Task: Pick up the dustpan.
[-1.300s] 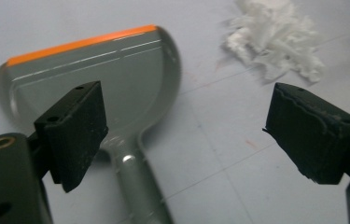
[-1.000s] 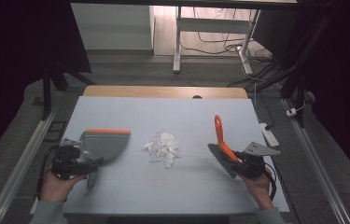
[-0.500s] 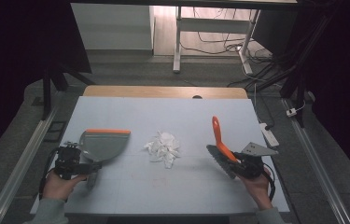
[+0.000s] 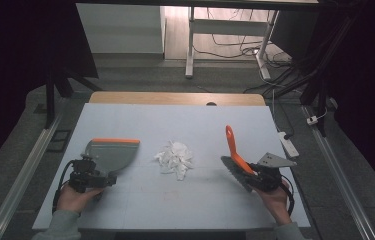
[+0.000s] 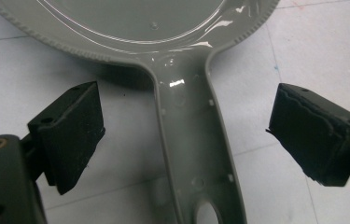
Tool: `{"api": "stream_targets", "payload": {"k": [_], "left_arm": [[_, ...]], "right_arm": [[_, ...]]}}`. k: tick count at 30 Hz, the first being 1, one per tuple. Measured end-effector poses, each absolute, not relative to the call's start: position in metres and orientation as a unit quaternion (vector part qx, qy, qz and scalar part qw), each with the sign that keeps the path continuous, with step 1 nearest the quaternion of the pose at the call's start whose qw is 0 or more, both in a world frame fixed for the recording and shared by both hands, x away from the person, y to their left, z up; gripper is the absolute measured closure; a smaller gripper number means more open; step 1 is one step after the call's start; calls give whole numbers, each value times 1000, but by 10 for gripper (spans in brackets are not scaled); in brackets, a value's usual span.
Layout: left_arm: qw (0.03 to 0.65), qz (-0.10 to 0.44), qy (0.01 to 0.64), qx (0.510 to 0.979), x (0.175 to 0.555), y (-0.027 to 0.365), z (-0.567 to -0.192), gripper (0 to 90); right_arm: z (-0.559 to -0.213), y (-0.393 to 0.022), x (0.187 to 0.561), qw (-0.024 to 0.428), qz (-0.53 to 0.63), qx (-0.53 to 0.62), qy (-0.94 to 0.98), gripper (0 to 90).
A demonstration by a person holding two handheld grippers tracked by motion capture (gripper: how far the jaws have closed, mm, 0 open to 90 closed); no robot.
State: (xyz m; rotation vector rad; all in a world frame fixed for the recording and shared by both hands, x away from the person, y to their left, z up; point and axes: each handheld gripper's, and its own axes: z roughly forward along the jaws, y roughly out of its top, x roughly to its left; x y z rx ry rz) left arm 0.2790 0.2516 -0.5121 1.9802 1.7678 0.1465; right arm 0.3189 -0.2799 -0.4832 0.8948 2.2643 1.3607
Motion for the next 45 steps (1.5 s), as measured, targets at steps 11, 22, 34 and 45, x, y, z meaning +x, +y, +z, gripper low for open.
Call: {"api": "stream_targets", "payload": {"k": [11,22,34,45], "left_arm": [[250,45,658,709,284,254,-518,233],[262,37,666,697,288,256,-523,408],[278,30,667,690,288,258,-524,581],[288,30,670,684,287,261,-526,615]], "right_arm": [[-484,-279,319,176,478,315,801,699],[-483,-279,319,179,477,315,801,698],[-483,-280,319,180,477,315,800,698],[-483,-280,319,181,476,315,801,698]]}}
